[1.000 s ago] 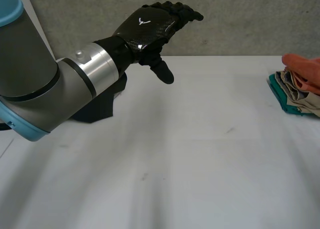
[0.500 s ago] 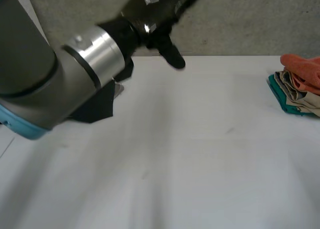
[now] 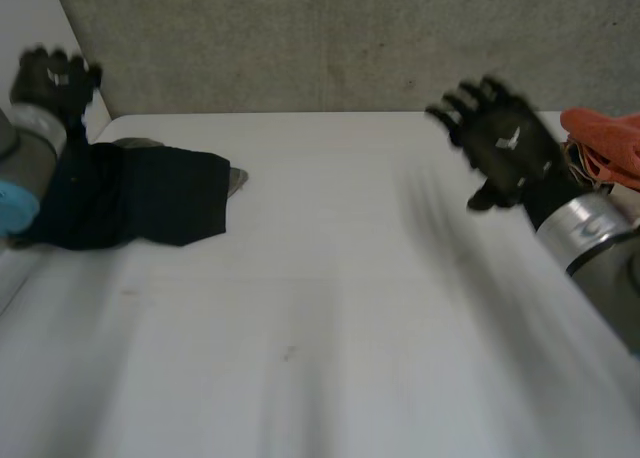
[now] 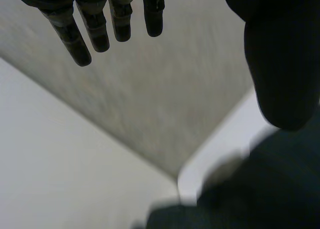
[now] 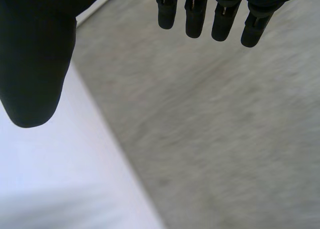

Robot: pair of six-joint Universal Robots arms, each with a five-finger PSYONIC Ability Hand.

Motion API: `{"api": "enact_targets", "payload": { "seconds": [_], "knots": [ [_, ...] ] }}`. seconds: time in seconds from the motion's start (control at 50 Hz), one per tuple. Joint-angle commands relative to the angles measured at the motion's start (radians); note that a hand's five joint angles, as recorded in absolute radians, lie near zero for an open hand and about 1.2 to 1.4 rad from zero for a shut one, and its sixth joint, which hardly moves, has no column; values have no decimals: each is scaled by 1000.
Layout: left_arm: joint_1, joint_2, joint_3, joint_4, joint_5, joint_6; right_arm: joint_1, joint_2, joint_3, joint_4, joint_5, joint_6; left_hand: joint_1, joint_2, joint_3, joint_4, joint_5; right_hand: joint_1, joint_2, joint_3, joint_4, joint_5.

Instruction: Fold the laundry.

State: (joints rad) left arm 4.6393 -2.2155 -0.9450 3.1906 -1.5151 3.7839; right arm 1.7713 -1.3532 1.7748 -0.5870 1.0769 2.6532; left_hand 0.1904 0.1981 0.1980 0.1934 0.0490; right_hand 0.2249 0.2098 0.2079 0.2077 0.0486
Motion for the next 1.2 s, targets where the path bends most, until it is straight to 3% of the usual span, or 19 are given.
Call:
{"api": "enact_targets", "payload": {
  "seconds": [0.02, 0.12, 0.16, 0.2, 0.22, 0.24, 0.36, 0.52, 0.62, 0.7, 0.84, 0.86, 0.88, 0.92, 1.0, 1.06, 1.2],
  "knots": [
    [93, -303, 80, 183, 33, 224, 19, 59, 74, 53, 54, -87, -3, -11, -11, -6, -36, -50, -35, -33, -33, -49],
    [111, -440, 173, 193, 33, 313, 13, 60, 110, 53, 69, -119, 55, 47, 47, 52, 22, -50, -35, -33, -33, -49],
    [107, -457, 187, 192, 33, 318, 11, 59, 121, 53, 72, -117, 397, 389, 390, 394, 364, -50, -35, -33, -33, -49],
    [99, -452, 181, 190, 33, 315, 7, 59, 126, 53, 72, -117, 1053, 1045, 1045, 1050, 1020, -50, -35, -33, -33, -49],
    [89, -434, 172, 196, 30, 307, 2, 54, 129, 53, 71, -117, 1204, 1197, 1197, 1201, 1171, -50, -35, -33, -33, -49],
    [78, -415, 170, 199, 21, 303, -1, 52, 132, 53, 70, -119, 1206, 1198, 1198, 1203, 1173, -50, -35, -33, -33, -49],
    [-16, -173, 86, 218, 33, 183, -18, 34, 135, 53, 74, -117, 1206, 1198, 1198, 1203, 1173, -50, -35, -33, -33, -49],
    [-157, 167, -81, 265, 44, -182, -22, 5, 146, 55, 74, -110, 1206, 1198, 1198, 1203, 1173, -50, -35, -33, -33, -49],
    [-316, 284, -205, 264, 166, -376, -42, -21, 147, 55, 74, -105, 1206, 1198, 1198, 1203, 1173, -50, -35, -33, -33, -49],
    [-420, 283, -282, 244, 240, -414, -55, -41, 147, 55, 75, -99, 1206, 1198, 1198, 1203, 1173, -50, -35, -33, -33, -49],
    [-571, 110, -331, 167, 240, -409, -88, -61, 144, 56, 118, -49, 1206, 1198, 1198, 1203, 1173, -50, -35, -33, -33, -49],
    [-592, 84, -330, 154, 239, -408, -92, -61, 144, 56, 124, -39, 1093, 1085, 1085, 1090, 1060, -50, -35, -33, -33, -49],
    [-618, 54, -330, 132, 240, -403, -92, -61, 141, 58, 129, -29, 769, 761, 762, 766, 736, -50, -35, -33, -33, -49],
    [-651, 19, -330, 89, 239, -389, -93, -61, 135, 64, 138, -3, 343, 335, 335, 340, 310, -50, -35, -33, -33, -49],
    [-651, 54, -334, 43, 233, -352, -92, -61, 126, 93, 140, 25, 109, 101, 101, 106, 76, -50, -35, -33, -33, -49],
    [-639, 123, -344, 40, 221, -345, -87, -61, 108, 139, 140, 31, 102, 95, 95, 99, 69, -50, -35, -33, -33, -49],
    [-510, 324, -419, 64, 124, -339, -67, -60, 11, 352, 155, 50, 79, 71, 71, 76, 46, -50, -35, -33, -33, -49]
  ]
}}
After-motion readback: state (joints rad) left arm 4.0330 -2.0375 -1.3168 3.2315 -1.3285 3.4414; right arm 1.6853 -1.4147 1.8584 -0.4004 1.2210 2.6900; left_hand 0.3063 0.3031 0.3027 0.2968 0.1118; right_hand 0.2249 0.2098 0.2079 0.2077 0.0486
